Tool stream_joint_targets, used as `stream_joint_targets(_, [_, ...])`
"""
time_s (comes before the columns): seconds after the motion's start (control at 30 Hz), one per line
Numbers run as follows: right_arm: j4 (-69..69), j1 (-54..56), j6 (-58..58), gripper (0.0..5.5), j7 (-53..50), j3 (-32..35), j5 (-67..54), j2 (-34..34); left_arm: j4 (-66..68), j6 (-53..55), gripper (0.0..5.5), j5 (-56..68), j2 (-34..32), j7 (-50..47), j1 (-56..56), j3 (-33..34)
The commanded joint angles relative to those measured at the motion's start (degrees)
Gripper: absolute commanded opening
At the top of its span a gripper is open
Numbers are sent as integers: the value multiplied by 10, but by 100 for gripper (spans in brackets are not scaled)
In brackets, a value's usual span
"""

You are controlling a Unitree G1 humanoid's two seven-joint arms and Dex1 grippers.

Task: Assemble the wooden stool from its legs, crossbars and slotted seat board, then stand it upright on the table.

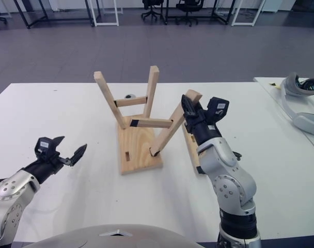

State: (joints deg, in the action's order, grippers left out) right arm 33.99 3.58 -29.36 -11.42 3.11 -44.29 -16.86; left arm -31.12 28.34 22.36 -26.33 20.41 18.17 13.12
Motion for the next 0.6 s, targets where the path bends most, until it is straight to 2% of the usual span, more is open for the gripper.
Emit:
stream_joint_targets(0.03, [-24, -17, -23, 107, -7, -31, 97, -14, -5, 8, 471, 32, 29, -28, -28, 44])
stream_joint_targets(0.2, [-46, -34, 18, 107, 48, -58, 145, -11, -8, 8, 471, 38, 40, -38, -34, 49])
stream_joint_targets(0.43, [-101, -65, 104, 107, 131, -53, 172, 8, -3, 8, 471, 42, 38, -35, -43, 44])
stream_joint_targets(0.6, [-146, -98, 62, 107, 152, -73, 210, -12, -5, 12, 471, 45, 36, -31, -42, 43])
